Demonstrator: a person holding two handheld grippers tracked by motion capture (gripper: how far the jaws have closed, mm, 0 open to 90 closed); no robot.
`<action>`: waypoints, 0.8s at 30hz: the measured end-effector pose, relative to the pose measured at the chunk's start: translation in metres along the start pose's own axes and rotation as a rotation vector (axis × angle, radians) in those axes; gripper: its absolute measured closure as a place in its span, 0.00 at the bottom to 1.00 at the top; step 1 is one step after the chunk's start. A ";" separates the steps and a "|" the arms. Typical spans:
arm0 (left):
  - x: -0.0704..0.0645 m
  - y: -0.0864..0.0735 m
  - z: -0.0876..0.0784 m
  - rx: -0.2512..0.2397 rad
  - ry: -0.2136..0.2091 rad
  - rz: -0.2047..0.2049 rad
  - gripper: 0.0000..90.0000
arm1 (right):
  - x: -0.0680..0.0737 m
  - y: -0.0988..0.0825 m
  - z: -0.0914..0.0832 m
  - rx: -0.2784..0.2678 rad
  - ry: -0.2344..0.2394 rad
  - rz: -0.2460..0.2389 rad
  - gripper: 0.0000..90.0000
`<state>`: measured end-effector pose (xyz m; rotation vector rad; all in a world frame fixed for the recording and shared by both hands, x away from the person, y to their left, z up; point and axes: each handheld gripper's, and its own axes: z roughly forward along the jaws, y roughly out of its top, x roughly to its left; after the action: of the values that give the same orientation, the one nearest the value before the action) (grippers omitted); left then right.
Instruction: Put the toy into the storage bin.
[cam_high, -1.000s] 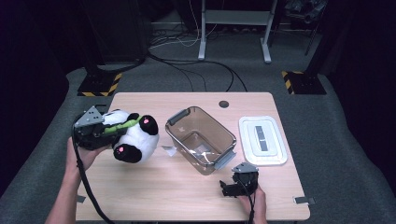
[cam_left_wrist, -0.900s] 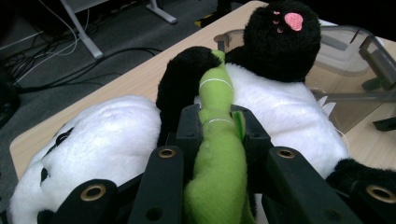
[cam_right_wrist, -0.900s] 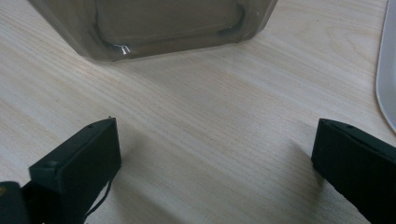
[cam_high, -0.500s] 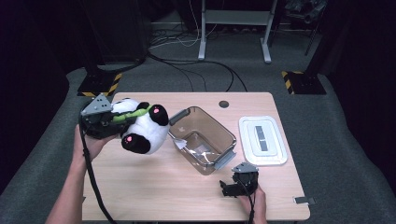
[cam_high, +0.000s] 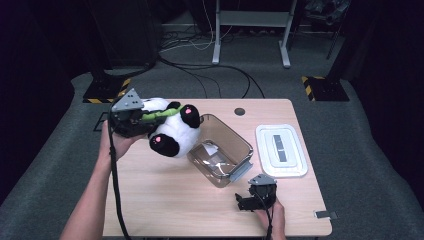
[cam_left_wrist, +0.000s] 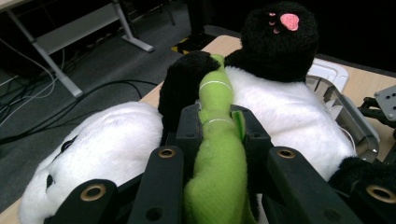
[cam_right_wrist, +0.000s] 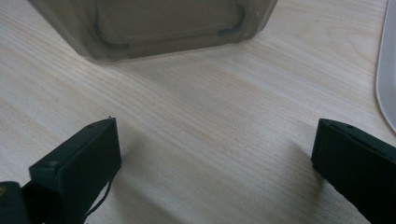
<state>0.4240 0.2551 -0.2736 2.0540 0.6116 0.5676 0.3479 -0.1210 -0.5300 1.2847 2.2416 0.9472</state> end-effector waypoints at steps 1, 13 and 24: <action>-0.001 0.002 0.004 0.001 -0.009 -0.001 0.83 | 0.000 0.000 0.000 0.000 0.000 0.001 0.01; -0.017 0.019 0.057 0.010 -0.091 0.032 0.83 | 0.000 0.000 0.000 -0.003 0.000 -0.003 0.01; -0.030 0.020 0.097 0.033 -0.178 0.062 0.83 | -0.001 0.000 0.000 -0.004 -0.001 -0.003 0.01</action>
<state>0.4635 0.1664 -0.3099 2.1329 0.4567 0.4072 0.3484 -0.1214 -0.5301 1.2790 2.2398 0.9488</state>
